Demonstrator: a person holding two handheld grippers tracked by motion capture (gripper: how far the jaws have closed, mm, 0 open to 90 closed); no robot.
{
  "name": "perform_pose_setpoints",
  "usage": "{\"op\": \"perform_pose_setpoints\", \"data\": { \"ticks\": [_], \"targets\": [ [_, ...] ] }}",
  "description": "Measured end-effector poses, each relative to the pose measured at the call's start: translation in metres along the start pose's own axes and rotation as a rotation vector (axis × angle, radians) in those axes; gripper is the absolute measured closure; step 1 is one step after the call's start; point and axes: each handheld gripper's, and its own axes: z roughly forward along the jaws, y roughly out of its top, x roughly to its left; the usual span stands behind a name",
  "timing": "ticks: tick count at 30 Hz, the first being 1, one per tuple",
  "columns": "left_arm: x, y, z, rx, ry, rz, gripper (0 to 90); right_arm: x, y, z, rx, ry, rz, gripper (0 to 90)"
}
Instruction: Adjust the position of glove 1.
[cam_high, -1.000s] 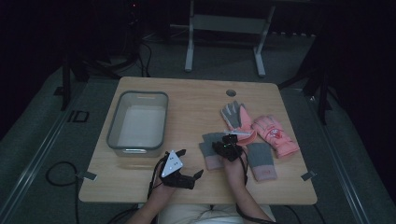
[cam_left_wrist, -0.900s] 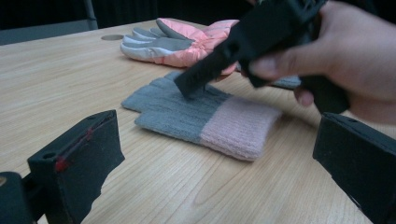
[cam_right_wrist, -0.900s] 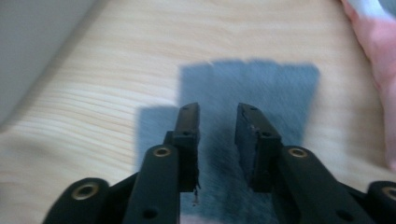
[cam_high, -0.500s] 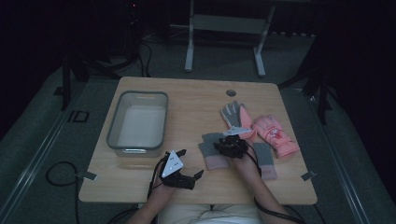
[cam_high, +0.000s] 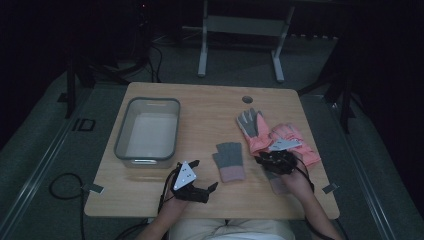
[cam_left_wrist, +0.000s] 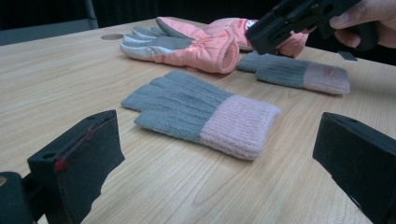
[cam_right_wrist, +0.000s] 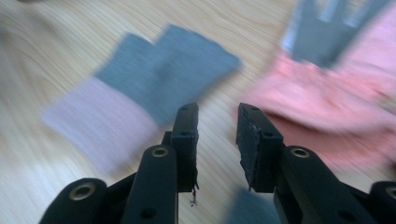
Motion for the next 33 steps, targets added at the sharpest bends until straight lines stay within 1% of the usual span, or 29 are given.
{"op": "perform_pose_setpoints", "data": {
  "ticks": [2,4,7,13,18,21,23,25,28,32,33],
  "targets": [
    [0.0,0.0,0.0,0.0,0.0,0.001,0.7,-0.009,-0.008,-0.006,0.015,-0.015,0.015,68.3],
    [0.0,0.0,0.0,0.0,0.001,0.002,0.7,-0.015,-0.015,-0.011,0.031,-0.034,0.009,67.5],
    [0.0,0.0,0.0,0.0,0.001,0.002,0.7,-0.022,-0.027,-0.016,0.044,-0.044,0.023,65.3],
    [0.0,0.0,0.0,0.0,0.0,0.001,0.7,-0.032,-0.046,-0.023,0.083,-0.065,0.016,62.8],
    [0.0,0.0,0.0,0.001,0.001,0.001,0.7,-0.039,-0.056,-0.026,0.11,-0.05,0.046,60.3],
    [0.0,0.0,0.0,0.002,0.001,0.002,0.7,-0.039,-0.061,-0.024,0.123,-0.038,0.058,59.9],
    [0.0,0.0,0.0,0.003,0.002,0.004,0.7,-0.039,-0.064,-0.021,0.122,-0.032,0.08,60.4],
    [0.0,0.0,0.0,0.003,0.002,0.005,0.7,-0.038,-0.066,-0.02,0.107,-0.04,0.086,62.6],
    [0.0,0.0,0.0,0.003,0.003,0.005,0.7,-0.035,-0.07,-0.021,0.084,-0.058,0.104,70.2],
    [0.0,0.0,0.0,0.002,0.004,0.005,0.7,-0.029,-0.071,-0.021,0.068,-0.098,0.152,83.6],
    [0.0,0.0,0.0,0.002,0.004,0.005,0.7,-0.028,-0.07,-0.021,0.071,-0.112,0.162,84.8]
  ]
}}
